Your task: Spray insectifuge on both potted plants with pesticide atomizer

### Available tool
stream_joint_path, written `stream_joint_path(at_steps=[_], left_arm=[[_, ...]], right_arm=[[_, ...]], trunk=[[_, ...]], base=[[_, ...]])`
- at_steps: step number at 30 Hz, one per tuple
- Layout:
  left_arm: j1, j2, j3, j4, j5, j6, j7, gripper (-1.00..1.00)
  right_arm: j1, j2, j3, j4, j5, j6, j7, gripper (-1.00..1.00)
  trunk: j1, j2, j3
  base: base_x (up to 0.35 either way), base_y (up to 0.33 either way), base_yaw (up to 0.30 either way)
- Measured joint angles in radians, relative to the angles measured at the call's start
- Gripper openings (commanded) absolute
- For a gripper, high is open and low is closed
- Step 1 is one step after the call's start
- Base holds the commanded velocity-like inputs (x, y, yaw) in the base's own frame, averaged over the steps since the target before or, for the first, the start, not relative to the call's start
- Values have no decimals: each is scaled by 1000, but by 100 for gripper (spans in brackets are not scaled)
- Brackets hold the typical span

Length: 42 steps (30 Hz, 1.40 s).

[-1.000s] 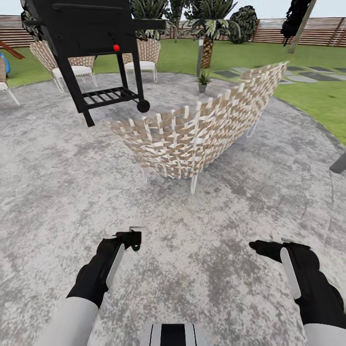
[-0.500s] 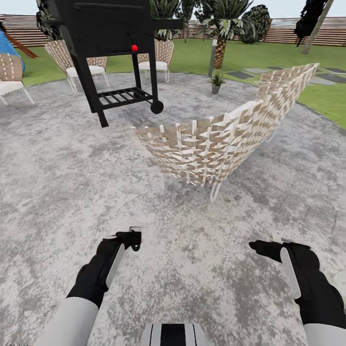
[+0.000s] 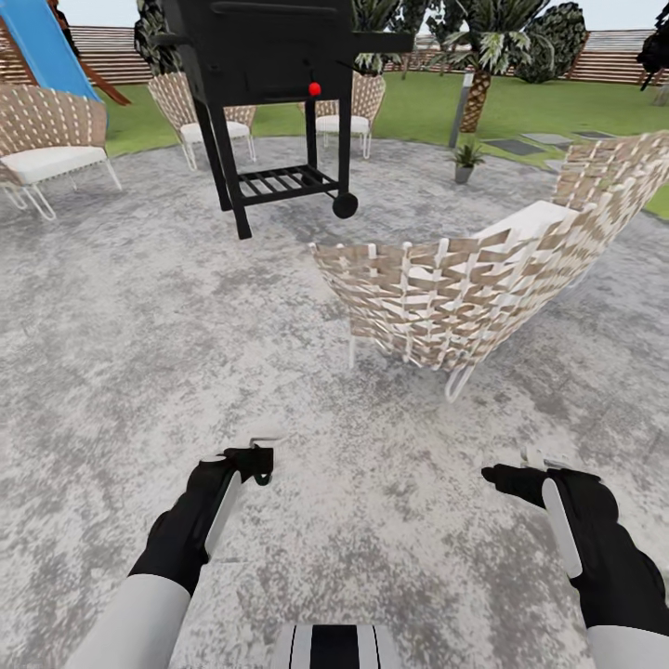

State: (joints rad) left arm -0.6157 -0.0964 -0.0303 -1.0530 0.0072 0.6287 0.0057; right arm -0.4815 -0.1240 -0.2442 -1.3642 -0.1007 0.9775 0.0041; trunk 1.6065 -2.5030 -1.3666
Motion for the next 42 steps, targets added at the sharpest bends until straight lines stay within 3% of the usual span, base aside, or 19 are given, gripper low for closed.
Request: stream_joint_path(at_steps=[9, 35, 42], left_arm=[[1, 0, 0, 0, 0, 0, 0, -100], [1, 0, 0, 0, 0, 1, 0, -100], [1, 0, 0, 0, 0, 0, 0, -100]], right_arm=[[0, 0, 0, 1, 0, 0, -3, 100], [0, 2, 5, 5, -2, 0, -1, 100], [0, 1, 5, 5, -2, 0, 0, 100]], trunk=[[0, 0, -4], [-1, 0, -17], [-1, 0, -19]], base=[[93, 78, 247], [218, 253, 247], [298, 214, 64]])
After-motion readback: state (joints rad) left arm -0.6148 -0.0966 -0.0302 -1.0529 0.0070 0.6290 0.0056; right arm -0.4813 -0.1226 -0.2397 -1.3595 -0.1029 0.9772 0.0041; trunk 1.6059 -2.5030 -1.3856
